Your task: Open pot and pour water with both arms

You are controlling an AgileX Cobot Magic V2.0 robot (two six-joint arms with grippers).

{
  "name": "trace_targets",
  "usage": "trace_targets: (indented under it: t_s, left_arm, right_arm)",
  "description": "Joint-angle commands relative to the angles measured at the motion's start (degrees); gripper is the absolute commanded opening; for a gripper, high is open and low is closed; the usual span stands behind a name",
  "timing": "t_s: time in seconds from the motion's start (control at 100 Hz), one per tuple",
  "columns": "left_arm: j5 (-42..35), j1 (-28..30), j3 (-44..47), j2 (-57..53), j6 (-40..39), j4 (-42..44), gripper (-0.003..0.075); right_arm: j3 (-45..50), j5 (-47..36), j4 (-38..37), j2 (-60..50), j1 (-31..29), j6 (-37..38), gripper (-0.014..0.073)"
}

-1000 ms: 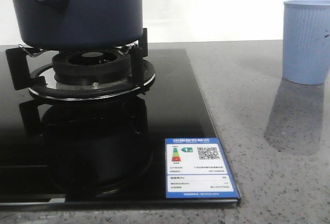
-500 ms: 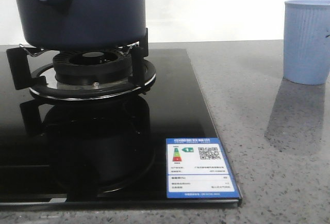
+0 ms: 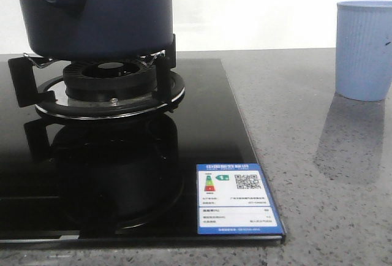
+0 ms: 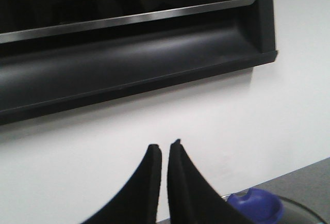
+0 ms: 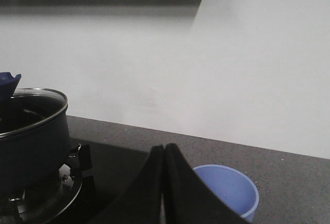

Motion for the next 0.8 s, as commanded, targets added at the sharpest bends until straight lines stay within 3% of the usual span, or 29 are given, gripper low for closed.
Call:
trace_targets:
  t_s: [0.0, 0.16, 0.47, 0.79]
  left_arm:
    - [-3.47, 3.51, 2.02, -4.59, -0.05, -2.3, -0.0016]
    - [-5.32, 7.08, 13.34, -17.38, -0.05, -2.49, -0.0016]
    - [2.41, 7.41, 30.61, -41.53, -0.05, -9.83, -0.0016]
    - [2.76, 7.41, 35.62, -39.69, -0.05, -9.97, -0.0016]
  right_arm:
    - [-0.86, -0.22, 1.92, -1.73, 0.06, 0.0, -0.0061]
    - [6.04, -0.45, 1.14, -7.69, 0.06, 0.0, -0.0061]
    - [20.56, 0.4, -0.21, -18.85, 0.06, 0.0, -0.0061]
    - [21.76, 2.13, -0.34, -19.57, 0.06, 0.0, -0.0061]
